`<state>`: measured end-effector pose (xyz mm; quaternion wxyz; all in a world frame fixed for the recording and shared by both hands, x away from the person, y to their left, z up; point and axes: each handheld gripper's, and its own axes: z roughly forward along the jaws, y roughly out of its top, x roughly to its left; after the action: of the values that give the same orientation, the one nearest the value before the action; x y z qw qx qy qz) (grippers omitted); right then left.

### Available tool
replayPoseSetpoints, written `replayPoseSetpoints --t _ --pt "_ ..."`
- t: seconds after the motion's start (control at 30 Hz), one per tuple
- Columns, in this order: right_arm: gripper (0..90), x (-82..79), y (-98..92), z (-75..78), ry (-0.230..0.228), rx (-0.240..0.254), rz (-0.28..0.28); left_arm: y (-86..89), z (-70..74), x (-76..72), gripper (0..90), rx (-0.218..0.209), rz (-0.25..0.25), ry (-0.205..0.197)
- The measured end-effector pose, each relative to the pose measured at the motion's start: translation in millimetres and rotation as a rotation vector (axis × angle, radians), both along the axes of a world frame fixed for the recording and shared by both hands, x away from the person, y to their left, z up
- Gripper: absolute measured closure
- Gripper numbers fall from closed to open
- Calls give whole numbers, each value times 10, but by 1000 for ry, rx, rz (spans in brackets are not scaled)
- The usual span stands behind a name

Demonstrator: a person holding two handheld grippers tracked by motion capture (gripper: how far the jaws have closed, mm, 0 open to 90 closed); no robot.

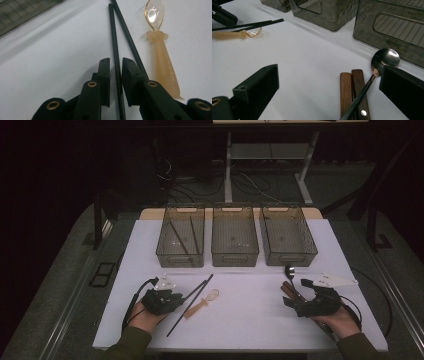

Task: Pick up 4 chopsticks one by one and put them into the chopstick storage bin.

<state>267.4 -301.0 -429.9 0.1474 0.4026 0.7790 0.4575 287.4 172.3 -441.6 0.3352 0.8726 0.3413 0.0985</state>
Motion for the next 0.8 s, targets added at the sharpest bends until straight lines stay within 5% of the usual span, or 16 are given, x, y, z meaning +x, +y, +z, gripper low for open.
replayPoseSetpoints --t 0.8 --pt "25 -2 4 5 -2 1 4 -17 3 31 858 -8 12 15"
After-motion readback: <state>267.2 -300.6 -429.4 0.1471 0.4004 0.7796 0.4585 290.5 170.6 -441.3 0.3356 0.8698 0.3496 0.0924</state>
